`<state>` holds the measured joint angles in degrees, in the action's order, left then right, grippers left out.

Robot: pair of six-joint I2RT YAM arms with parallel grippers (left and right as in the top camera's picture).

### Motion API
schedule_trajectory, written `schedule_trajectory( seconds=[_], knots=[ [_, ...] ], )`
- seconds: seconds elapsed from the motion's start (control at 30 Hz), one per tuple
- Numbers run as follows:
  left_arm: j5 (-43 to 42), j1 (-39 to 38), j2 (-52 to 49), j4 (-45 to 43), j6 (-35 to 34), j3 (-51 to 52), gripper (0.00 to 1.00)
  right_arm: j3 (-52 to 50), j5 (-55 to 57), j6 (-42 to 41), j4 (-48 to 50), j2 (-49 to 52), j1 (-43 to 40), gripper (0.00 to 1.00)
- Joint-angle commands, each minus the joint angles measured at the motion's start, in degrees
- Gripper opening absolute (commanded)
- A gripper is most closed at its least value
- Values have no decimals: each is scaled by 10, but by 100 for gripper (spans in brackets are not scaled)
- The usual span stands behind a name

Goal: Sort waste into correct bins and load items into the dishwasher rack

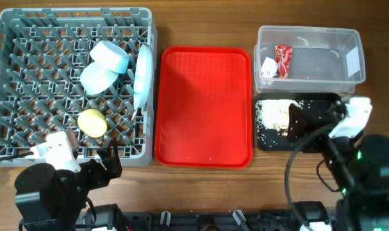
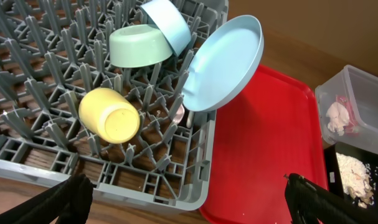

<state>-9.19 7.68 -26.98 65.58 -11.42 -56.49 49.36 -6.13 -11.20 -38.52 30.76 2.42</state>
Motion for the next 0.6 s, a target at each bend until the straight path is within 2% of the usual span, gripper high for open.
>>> schedule_trajectory(
  seconds=[0.0,0.2,0.33,0.57],
  knots=[
    [3,1,4,0,3,4,100,-120,10,5,107,-99,2,100],
    [3,1,4,0,3,4,100,-325,13,7,310,-284,14,100],
    [3,1,4,0,3,4,100,-413,13,5,417,-306,14,100],
    [3,1,4,0,3,4,100,-491,21,9,417,-306,14,100]
  ],
)
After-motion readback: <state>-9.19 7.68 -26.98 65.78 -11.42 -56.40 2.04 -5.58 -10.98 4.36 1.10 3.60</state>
